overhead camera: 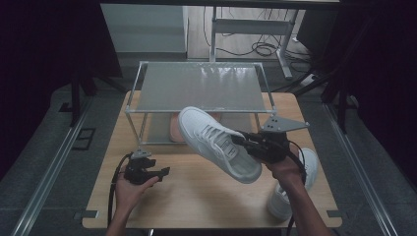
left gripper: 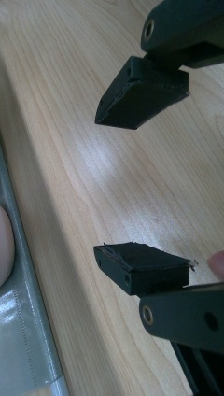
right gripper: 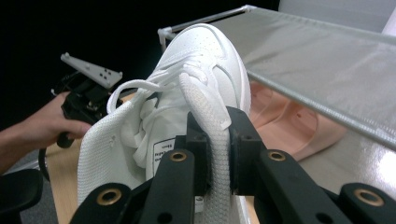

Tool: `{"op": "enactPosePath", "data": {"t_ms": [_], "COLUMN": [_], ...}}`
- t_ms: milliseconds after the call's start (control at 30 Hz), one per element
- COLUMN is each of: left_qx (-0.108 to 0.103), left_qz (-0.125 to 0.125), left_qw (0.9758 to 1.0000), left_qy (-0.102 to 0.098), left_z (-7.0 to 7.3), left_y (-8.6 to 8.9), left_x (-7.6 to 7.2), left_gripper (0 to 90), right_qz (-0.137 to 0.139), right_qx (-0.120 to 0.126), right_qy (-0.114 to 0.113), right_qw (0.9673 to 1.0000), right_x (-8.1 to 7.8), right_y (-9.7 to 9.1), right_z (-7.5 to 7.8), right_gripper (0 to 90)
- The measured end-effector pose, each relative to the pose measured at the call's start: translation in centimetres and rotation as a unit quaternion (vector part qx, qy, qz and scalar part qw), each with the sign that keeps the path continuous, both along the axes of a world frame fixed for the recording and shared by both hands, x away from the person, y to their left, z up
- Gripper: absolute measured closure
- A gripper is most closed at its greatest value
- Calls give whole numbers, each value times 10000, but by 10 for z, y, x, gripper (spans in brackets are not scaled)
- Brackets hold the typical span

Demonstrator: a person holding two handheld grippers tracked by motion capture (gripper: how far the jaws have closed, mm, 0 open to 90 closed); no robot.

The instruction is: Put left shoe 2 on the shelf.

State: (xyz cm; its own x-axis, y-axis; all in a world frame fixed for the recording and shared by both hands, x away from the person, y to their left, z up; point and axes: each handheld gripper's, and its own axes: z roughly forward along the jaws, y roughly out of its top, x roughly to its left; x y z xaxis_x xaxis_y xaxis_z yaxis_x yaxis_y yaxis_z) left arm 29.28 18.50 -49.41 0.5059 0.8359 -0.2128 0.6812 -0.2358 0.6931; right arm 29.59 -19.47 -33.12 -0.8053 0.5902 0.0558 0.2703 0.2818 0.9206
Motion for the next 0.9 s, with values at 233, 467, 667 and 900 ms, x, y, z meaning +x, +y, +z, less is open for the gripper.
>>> {"op": "enactPosePath", "data": {"t_ms": [233,467,667,900], "left_qx": [-20,-18,-24,-43], "left_qz": [2,2,0,21], "left_qw": [10000,10000,10000,10000], "left_qy": [-12,-8,-6,-11], "left_z": [0,0,-1,-1], "left_y": [1,1,1,3], "left_x": [0,0,1,1], "left_gripper": [321,321,321,322], "right_qz": [16,-33,-216,-424], "right_qx": [163,294,421,497], "right_qy": [-9,-28,-35,38], "right_qw": [9999,9996,9989,9979], "right_x": [11,25,41,57], "right_y": [2,7,13,19], "right_z": [14,25,32,39], "right_gripper": [815,815,815,816]}}
